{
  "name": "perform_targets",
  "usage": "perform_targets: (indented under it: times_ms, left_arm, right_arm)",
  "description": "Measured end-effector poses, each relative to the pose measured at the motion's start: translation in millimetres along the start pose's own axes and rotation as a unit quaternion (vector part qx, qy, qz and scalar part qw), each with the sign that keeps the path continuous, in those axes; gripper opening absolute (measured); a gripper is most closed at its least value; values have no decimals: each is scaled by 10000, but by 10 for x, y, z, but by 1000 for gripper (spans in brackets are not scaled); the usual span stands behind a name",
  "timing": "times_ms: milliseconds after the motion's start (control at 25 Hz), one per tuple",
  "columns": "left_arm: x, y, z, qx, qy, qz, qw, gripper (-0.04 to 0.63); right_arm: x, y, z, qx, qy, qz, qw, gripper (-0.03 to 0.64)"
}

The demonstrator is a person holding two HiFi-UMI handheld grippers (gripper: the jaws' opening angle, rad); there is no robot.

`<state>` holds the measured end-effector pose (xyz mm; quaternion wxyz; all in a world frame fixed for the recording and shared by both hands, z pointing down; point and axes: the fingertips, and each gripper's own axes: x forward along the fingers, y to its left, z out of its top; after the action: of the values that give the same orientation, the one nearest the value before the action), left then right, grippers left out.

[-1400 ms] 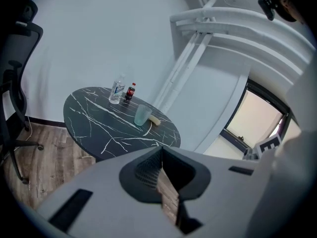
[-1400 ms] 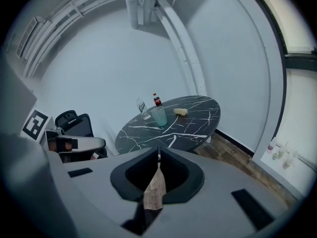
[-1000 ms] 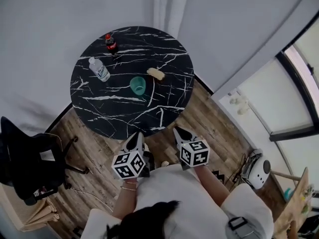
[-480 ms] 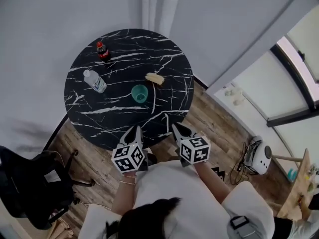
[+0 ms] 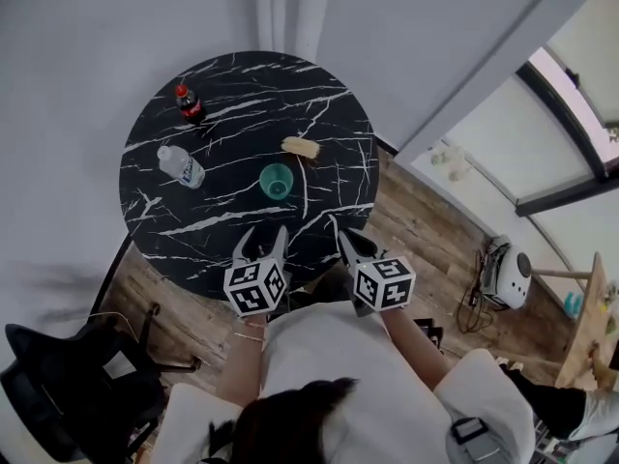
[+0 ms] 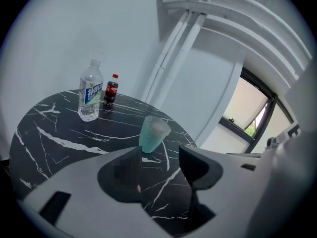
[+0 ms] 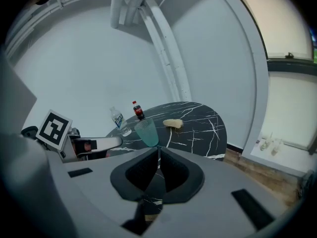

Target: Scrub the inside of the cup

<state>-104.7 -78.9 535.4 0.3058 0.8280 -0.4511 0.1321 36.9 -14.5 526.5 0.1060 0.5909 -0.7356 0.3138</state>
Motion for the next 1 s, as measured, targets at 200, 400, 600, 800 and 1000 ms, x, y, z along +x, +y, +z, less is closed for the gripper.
perform_targets:
  times_ms: [200, 400, 600, 800, 1000]
  left_arm:
    - [208, 74, 14, 205, 177, 19, 9996, 256]
    - [477, 88, 2, 432, 318, 115, 9985, 310]
    - [738, 154, -26, 614, 478, 339, 9964, 331]
    - [919, 199, -147, 591, 725, 532, 9942, 341]
    - [1089, 234, -131, 661, 769, 702, 9924, 347]
  right_arm:
    - [-2, -48, 27, 126, -32, -143, 9998, 37]
    - [35, -124, 117, 115, -74, -175, 9998, 38]
    - [152, -242, 339, 1, -101, -97, 9999, 38]
    - [257, -348, 535, -141, -80, 16, 9999, 38]
    - [375, -411, 575, -229, 117, 217, 9994, 38]
